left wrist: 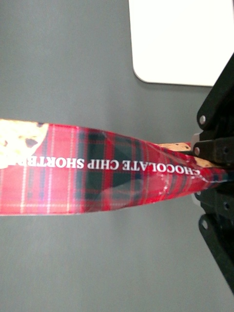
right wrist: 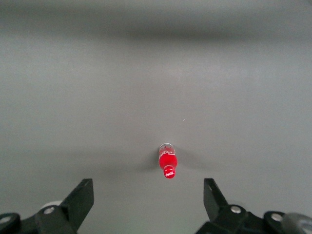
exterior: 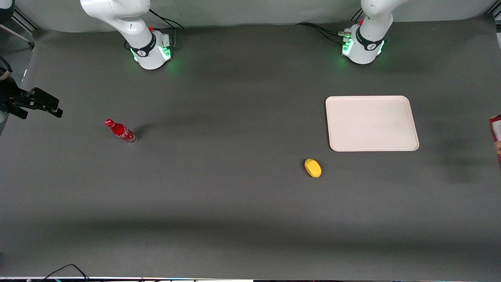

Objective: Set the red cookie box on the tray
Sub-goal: 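Carry the held cookie box over the white tray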

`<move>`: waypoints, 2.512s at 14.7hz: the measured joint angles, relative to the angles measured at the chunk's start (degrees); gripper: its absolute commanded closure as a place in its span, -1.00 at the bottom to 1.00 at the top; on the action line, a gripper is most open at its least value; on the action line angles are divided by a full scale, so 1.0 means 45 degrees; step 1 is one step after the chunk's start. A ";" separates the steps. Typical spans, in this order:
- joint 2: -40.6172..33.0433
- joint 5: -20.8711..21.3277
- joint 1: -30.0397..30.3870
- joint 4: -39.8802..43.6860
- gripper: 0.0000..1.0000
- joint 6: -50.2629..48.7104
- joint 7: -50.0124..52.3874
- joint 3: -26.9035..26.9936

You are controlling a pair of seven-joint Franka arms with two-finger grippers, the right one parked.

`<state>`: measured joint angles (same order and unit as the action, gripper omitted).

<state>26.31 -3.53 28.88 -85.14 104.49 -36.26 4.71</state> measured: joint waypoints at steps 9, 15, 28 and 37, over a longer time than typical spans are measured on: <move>-0.1865 0.1295 -0.0751 0.0463 1.00 -0.2757 0.1791 -0.0052; -0.4094 0.1123 -0.1464 -0.4397 1.00 0.0046 0.2712 -0.0052; -0.6232 0.0199 -0.2765 -1.3119 1.00 0.8400 0.3573 -0.0664; -0.5077 0.0187 -0.2756 -1.4185 1.00 0.9401 0.3793 -0.0581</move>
<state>3.46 -2.69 16.48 -148.98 146.79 -19.19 2.09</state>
